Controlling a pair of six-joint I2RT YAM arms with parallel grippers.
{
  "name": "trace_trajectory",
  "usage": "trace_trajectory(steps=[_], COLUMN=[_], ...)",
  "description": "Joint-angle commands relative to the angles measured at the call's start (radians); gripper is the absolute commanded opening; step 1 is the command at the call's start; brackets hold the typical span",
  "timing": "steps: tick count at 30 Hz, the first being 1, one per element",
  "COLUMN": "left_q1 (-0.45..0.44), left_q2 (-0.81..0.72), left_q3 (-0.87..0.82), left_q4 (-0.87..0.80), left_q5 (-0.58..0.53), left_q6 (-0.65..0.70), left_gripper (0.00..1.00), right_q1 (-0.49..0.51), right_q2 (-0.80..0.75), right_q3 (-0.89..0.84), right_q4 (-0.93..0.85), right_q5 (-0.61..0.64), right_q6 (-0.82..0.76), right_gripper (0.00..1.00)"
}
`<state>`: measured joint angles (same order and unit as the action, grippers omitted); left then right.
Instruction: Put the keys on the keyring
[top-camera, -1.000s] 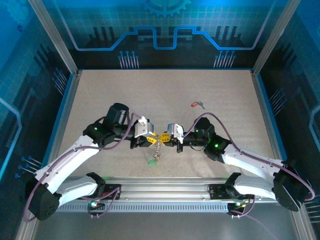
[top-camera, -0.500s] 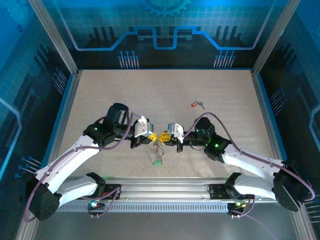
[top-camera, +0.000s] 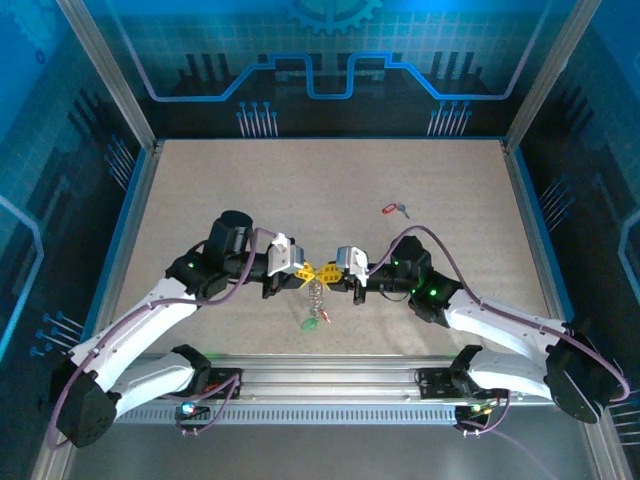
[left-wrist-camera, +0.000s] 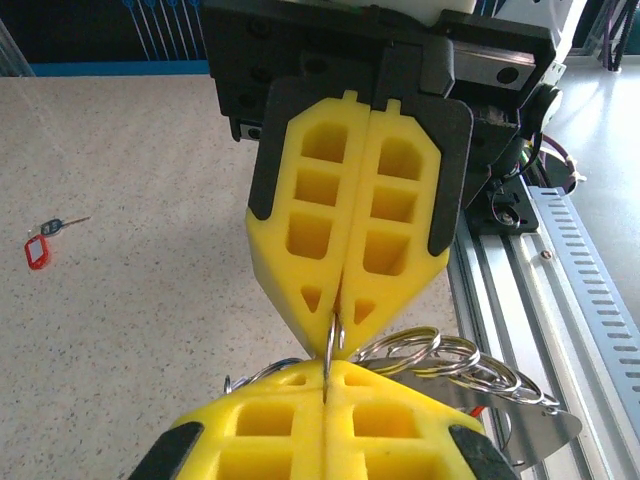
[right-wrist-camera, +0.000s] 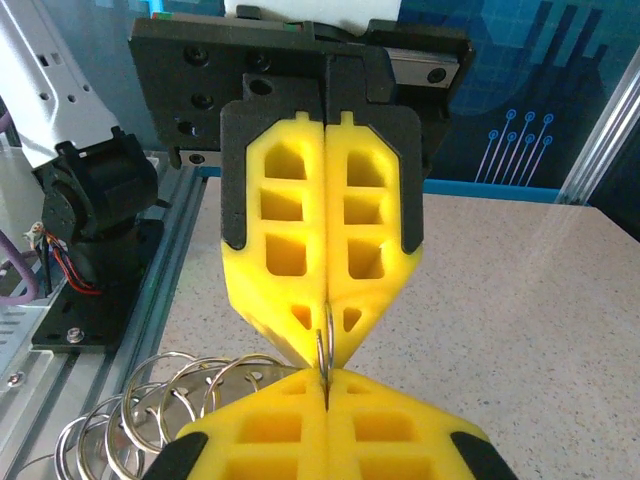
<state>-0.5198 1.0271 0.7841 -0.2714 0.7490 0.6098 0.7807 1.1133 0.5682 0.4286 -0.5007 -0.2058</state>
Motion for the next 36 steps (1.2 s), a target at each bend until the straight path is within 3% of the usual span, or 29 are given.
trace_trajectory(steps=[1, 4, 6, 8, 17, 19, 21, 22, 24, 26, 28, 30, 36], left_q1=[-0.002, -0.002, -0.002, -0.001, 0.000, 0.000, 0.000, 0.000, 0.002, 0.003, 0.006, 0.008, 0.010], left_q2=[-0.025, -0.036, -0.042, -0.047, -0.044, -0.041, -0.038, -0.037, -0.036, -0.037, -0.038, -0.039, -0.045], left_q3=[0.009, 0.003, 0.003, 0.012, 0.048, 0.045, 0.036, 0.032, 0.023, 0.017, 0.011, 0.009, -0.002], left_q4=[-0.002, 0.017, 0.006, -0.032, -0.130, -0.121, -0.096, -0.084, -0.062, -0.047, -0.038, -0.034, -0.018], left_q5=[0.058, 0.022, -0.031, -0.065, -0.129, -0.130, -0.126, -0.120, -0.109, -0.103, -0.093, -0.086, -0.079], left_q6=[0.025, 0.014, 0.020, 0.051, 0.126, 0.121, 0.106, 0.095, 0.080, 0.067, 0.061, 0.058, 0.033], left_gripper=[0.00, 0.00, 0.00, 0.00, 0.00, 0.00, 0.00, 0.00, 0.00, 0.00, 0.00, 0.00, 0.00], right_q1=[0.004, 0.008, 0.005, -0.007, -0.187, -0.225, -0.271, -0.311, -0.409, -0.558, -0.633, -0.661, -0.642], right_q2=[-0.017, -0.015, -0.025, -0.041, -0.100, -0.084, -0.052, -0.029, 0.037, 0.157, 0.278, 0.390, 0.738], right_q3=[0.004, 0.003, -0.009, -0.018, 0.007, 0.030, 0.085, 0.118, 0.213, 0.346, 0.433, 0.498, 0.791], right_q4=[0.054, 0.051, 0.047, 0.029, -0.073, -0.113, -0.210, -0.271, -0.465, -0.656, -0.734, -0.755, -0.913], right_q5=[0.006, 0.023, 0.077, 0.120, 0.184, 0.305, 0.469, 0.548, 0.684, 0.571, 0.494, 0.465, 0.540], right_q6=[0.005, 0.002, -0.009, -0.023, -0.005, 0.037, 0.114, 0.195, 0.447, 0.576, 0.598, 0.585, 0.544], right_gripper=[0.00, 0.02, 0.22, 0.30, 0.38, 0.47, 0.46, 0.46, 0.57, 0.51, 0.43, 0.42, 0.38])
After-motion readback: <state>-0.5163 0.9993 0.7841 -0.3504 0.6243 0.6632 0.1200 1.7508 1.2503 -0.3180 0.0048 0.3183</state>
